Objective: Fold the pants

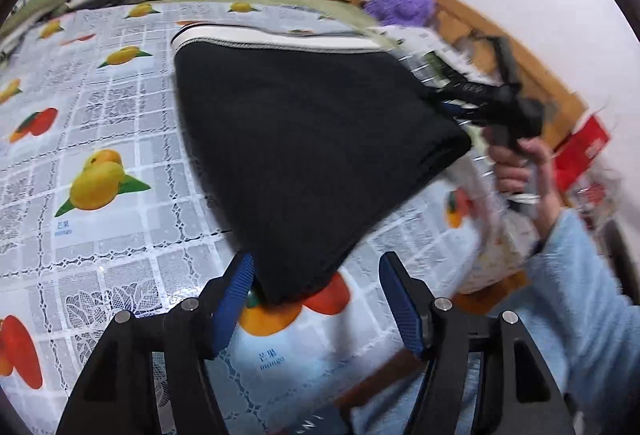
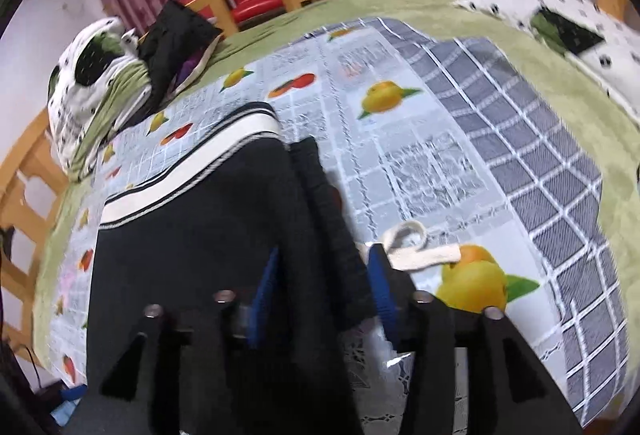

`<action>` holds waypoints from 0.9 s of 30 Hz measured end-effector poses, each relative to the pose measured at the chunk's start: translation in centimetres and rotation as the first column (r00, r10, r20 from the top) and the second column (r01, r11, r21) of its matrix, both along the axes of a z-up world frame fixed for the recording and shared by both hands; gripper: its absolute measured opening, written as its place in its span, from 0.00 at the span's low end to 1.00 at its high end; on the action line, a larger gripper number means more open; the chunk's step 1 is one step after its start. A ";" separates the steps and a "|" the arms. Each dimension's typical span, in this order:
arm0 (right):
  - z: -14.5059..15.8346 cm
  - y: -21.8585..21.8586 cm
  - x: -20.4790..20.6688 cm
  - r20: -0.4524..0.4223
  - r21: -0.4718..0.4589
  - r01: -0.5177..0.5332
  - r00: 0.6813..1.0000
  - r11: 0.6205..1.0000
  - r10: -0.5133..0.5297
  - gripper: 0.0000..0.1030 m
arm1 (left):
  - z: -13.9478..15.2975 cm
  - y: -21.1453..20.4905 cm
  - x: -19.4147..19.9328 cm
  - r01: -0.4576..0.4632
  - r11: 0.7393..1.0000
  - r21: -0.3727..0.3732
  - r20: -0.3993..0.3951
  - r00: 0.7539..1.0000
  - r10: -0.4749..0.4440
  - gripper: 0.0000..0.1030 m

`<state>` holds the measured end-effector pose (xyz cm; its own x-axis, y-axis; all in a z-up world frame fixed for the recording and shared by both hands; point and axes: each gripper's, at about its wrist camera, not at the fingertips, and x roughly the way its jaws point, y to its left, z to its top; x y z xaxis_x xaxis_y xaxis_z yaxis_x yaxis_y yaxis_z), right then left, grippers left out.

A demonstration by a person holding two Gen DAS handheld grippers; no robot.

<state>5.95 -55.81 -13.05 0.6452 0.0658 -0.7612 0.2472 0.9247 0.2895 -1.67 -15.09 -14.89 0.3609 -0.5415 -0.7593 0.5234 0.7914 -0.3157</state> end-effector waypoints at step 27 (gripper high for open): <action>-1.2 17.7 2.4 0.001 0.114 -0.169 0.985 0.979 0.170 0.30 | 1.2 17.4 7.7 -0.458 0.878 0.135 0.058 0.889 0.455 0.24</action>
<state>8.39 -38.15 -14.28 0.6104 0.2600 -0.7482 0.0923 0.9148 0.3933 6.08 2.30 -13.70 0.5613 -0.2002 -0.8030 0.0991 0.9796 -0.1749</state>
